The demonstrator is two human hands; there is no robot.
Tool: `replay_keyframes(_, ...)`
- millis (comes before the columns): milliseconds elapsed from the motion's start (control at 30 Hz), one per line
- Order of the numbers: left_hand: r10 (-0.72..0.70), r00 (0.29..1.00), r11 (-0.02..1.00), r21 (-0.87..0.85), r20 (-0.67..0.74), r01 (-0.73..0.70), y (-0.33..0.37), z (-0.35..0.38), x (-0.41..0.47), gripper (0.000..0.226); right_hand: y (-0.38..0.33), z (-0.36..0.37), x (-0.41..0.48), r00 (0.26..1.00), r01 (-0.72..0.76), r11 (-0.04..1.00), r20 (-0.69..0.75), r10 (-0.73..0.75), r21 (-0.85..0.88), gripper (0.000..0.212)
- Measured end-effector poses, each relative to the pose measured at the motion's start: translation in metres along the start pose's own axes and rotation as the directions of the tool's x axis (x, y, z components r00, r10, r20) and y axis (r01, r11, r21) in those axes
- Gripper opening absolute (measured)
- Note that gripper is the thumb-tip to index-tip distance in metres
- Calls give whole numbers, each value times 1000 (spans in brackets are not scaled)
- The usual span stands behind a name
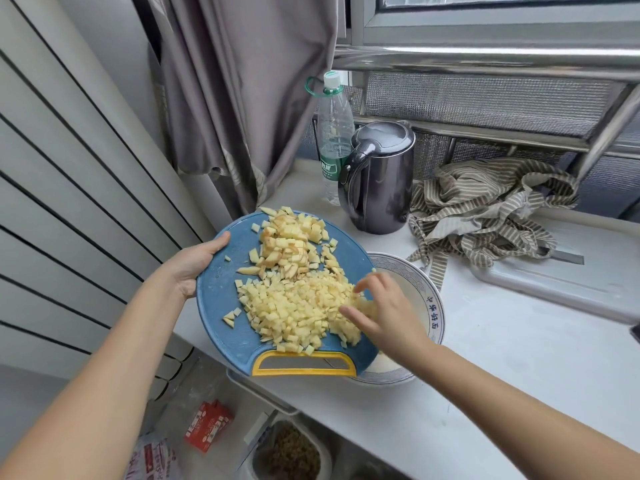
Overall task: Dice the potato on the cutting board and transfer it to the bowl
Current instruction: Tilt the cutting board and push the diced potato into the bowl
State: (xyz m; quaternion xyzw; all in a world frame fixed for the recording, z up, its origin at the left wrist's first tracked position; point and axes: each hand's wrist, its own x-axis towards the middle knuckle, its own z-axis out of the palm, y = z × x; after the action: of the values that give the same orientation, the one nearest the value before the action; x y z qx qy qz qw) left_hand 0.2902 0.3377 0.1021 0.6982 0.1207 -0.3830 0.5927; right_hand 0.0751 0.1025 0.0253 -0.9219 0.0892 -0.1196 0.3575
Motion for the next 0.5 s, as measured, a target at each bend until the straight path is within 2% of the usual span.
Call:
replay_keyframes(100,8,1000,1000,-9,-8,-8,-2,9,-3,40,-32,14,-1,1000,17,999,-12,-17,29,70)
replay_keyframes(167,18,1000,1000,-16,-14,-18,-3,14,-5,40,-48,24,-4,996,91,995,-28,-90,28,77)
replay_keyframes(267,30,999,999,-14,-36,-30,-7,20,-6,40,-62,43,-9,963,253,966,-86,-257,-54,73)
replay_keyframes(500,15,1000,1000,-19,-17,-15,-14,23,-10,39,-56,62,-6,889,392,888,-151,-433,-239,56)
